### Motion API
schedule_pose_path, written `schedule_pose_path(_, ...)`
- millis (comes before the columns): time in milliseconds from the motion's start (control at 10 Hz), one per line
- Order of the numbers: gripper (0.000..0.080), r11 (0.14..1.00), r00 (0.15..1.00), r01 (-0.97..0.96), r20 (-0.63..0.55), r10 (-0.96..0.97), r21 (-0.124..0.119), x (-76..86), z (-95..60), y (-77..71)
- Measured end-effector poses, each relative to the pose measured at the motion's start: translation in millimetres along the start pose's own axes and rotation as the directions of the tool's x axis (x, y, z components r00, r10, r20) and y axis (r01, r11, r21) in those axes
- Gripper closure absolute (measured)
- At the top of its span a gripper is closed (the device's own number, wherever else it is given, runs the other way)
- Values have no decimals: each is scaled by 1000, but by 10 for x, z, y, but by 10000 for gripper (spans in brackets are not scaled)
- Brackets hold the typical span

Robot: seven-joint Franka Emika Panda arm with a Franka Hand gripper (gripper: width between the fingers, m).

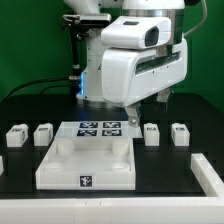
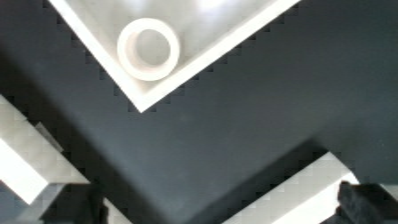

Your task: Assemble one leg

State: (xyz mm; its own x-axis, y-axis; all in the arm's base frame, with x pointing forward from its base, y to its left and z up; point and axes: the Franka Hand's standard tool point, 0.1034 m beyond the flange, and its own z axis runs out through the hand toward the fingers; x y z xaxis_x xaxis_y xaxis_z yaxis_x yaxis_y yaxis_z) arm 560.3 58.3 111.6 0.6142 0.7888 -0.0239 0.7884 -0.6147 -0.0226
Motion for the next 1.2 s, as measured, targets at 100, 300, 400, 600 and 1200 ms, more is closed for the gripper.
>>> schedule_pose_path(100,150,1000,1000,0,0,0,1,0,3,-1)
schedule_pose_path(300,150,1000,1000,0,0,0,1,-1,4,-1)
schedule_pose_path(400,150,1000,1000,0,0,0,1,-1,5,-2)
schedule_pose_path(600,150,1000,1000,0,1,0,1,-1,7,-2)
schedule_pose_path(1200,150,956,956,291,-21,-292,-39,-516,186,-216)
